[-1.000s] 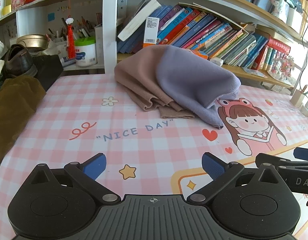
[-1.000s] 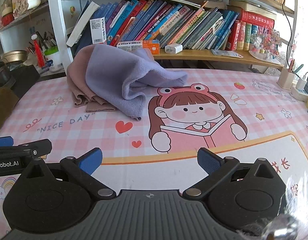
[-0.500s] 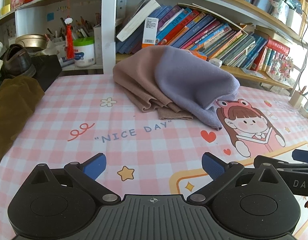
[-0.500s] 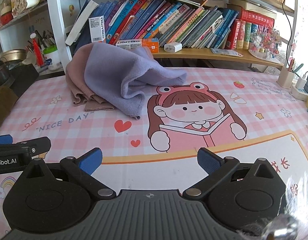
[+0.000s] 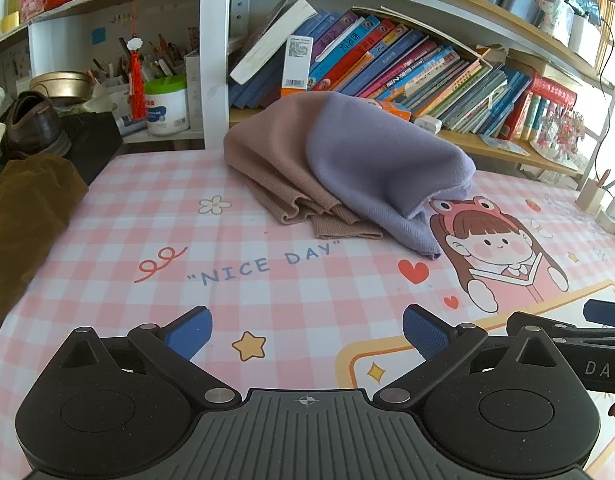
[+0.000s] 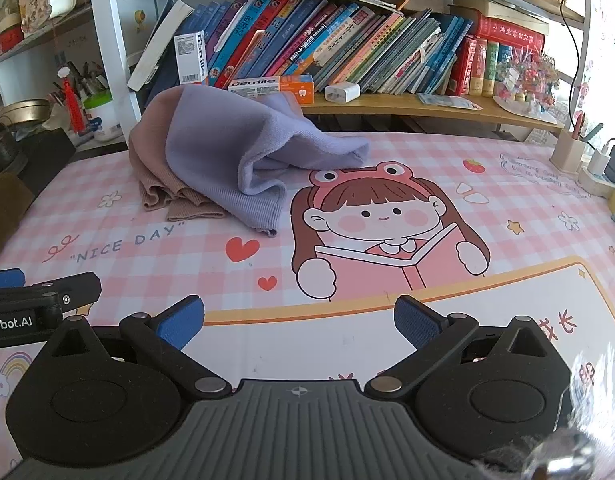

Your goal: Fold clothes

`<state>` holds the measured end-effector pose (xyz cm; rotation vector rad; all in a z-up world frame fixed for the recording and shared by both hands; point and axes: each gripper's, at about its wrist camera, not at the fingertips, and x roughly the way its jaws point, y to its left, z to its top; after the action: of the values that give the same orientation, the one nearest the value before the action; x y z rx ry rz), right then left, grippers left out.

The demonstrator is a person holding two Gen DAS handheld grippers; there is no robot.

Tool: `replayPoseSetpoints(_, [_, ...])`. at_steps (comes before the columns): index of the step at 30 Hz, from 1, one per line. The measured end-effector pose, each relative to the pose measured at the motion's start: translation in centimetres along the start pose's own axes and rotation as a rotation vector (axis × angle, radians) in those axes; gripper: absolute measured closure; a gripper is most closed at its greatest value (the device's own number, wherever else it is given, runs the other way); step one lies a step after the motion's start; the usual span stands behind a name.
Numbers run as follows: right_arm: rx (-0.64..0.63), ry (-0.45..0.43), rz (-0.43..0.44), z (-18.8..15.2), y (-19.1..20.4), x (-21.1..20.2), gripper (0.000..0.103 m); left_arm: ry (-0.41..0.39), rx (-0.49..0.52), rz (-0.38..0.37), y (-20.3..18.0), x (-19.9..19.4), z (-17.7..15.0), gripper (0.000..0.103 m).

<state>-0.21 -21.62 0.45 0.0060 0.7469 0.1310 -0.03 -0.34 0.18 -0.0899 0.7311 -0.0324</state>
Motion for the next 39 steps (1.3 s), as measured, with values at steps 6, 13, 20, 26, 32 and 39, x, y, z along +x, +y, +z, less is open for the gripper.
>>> replayPoseSetpoints(6, [-0.003,0.004,0.001,-0.09,0.04,0.01,0.001,0.0,0.003,0.004,-0.06,-0.1,0.04,0.0])
replayPoseSetpoints(13, [-0.008,0.006,0.004,-0.18,0.12,0.02,0.001,0.0,0.0,0.012,0.07,-0.15,0.01,0.0])
replayPoseSetpoints(20, [-0.01,0.008,0.002,-0.14,0.22,0.04,0.001,0.004,0.001,0.015,0.03,-0.04,0.01,0.0])
replayPoseSetpoints(26, [-0.011,0.01,0.001,-0.09,0.24,0.14,0.001,0.006,0.0,0.016,0.02,0.06,0.02,0.0])
replayPoseSetpoints(32, [-0.01,0.011,-0.003,-0.1,0.26,0.25,0.001,0.008,0.0,0.015,0.08,0.14,0.02,0.0])
replayPoseSetpoints(39, [-0.011,0.013,-0.005,-0.07,0.25,0.31,0.001,0.01,0.0,0.016,0.1,0.22,0.02,0.0])
